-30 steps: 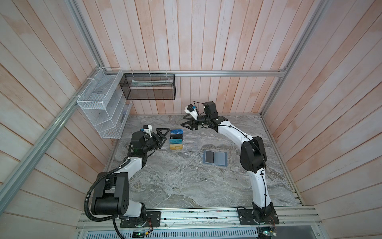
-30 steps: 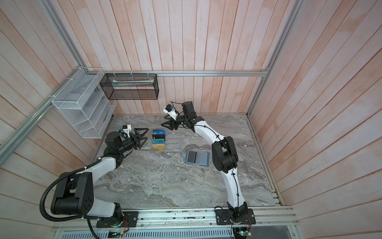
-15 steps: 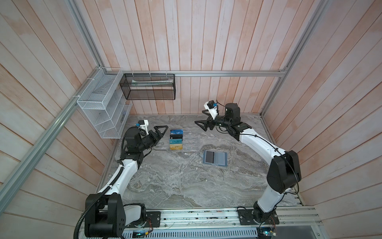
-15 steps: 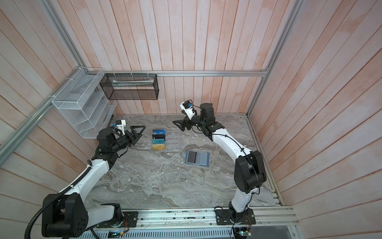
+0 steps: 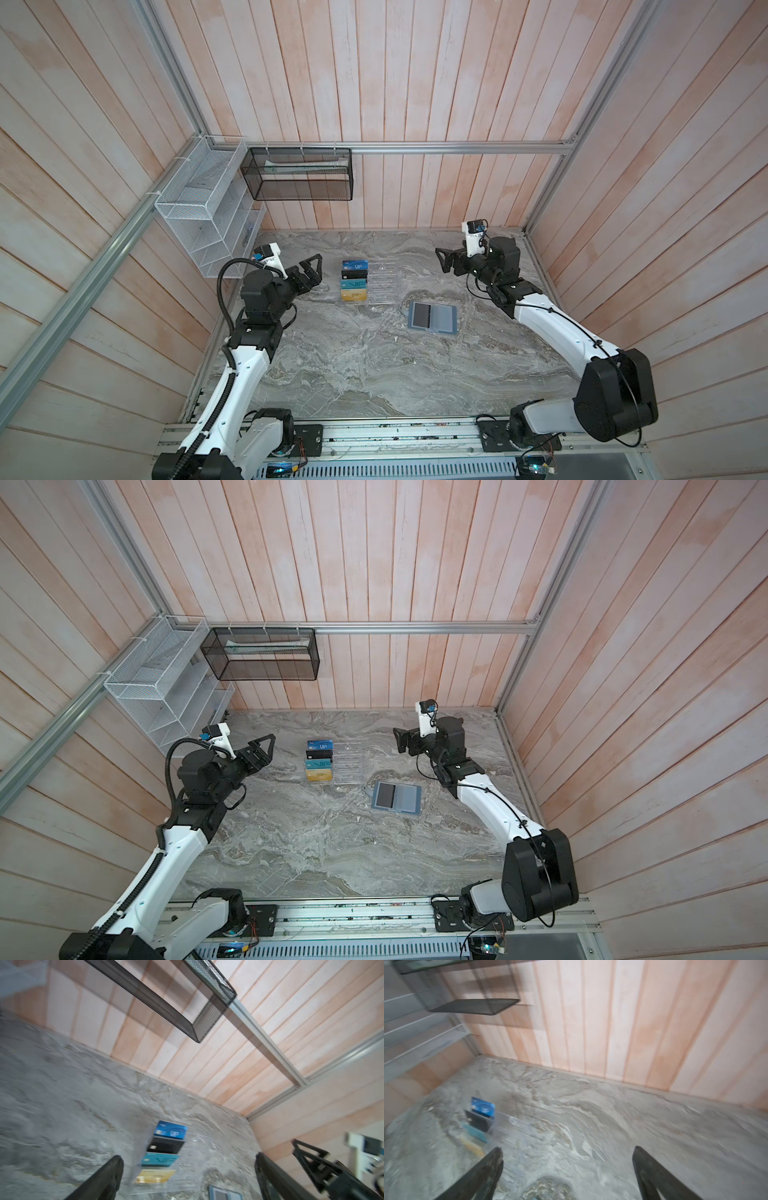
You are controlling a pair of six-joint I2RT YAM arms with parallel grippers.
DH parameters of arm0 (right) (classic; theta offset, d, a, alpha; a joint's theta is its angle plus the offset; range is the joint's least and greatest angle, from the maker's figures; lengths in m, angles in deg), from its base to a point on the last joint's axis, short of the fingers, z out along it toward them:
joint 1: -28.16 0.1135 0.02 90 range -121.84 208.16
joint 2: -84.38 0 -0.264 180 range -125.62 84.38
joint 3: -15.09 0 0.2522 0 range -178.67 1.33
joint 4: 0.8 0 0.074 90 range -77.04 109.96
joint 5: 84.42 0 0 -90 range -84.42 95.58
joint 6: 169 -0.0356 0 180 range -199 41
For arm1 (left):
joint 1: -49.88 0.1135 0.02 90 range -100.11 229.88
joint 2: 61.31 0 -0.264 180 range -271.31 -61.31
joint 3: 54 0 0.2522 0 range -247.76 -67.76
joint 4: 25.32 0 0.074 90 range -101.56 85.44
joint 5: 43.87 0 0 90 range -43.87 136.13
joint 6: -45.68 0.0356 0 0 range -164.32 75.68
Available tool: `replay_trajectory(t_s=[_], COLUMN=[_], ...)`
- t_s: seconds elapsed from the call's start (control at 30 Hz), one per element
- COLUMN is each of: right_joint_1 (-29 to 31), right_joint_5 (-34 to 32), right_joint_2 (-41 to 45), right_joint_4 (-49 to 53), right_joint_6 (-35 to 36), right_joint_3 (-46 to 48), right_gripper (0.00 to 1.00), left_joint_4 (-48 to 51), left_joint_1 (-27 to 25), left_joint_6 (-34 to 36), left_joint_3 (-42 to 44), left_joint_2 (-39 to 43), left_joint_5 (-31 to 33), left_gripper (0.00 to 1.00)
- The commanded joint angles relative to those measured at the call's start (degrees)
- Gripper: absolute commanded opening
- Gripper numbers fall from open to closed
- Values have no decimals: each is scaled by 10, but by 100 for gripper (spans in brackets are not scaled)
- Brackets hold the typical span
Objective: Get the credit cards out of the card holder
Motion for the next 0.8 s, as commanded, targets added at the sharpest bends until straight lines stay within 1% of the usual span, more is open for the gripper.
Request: replay_trajectory(t_s=[0.0,0.1,0.17,0.23,0.33,0.37,0.43,0.5,0.6,0.63,0.67,0.7,0.77], right_joint_1=[-24,-41,-50,-52,-55,-57,-58,-58,-62,-64,-65,-66,-68], right_joint_5=[-143,-236,-277,-318,-361,-367,-371,-389,-404,-402,-397,-389,-385], right_joint_2=[33,59,76,99,136,147,163,162,143,133,122,107,76], right_joint_4=[-31,-56,-90,-136,-197,-218,-266,-312,-366,-387,-415,-452,-499], right_joint_6=[-54,-58,-51,-41,-40,-38,-3,17,13,12,16,24,38], right_joint_3=[62,129,175,226,294,314,355,389,420,429,438,448,458], right_gripper=[98,98,98,98,98,98,98,98,98,98,98,98,98], left_joint_4=[-25,-105,-134,-163,-241,-267,-327,-386,-492,-540,-536,-534,-590], left_joint_1=[-5,-4,-3,-1,0,0,2,3,4,3,-2,1,7], left_joint_6=[118,191,216,222,229,234,245,253,259,260,283,291,286], left_joint_3=[45,98,124,145,185,197,224,248,286,294,291,289,299], left_joint_2=[14,20,15,9,-9,-19,-55,-97,-165,-189,-190,-190,-213], left_joint_5=[176,244,278,291,291,295,303,301,283,288,278,251,230], left_gripper=[100,100,100,100,100,100,100,100,100,100,100,100,100])
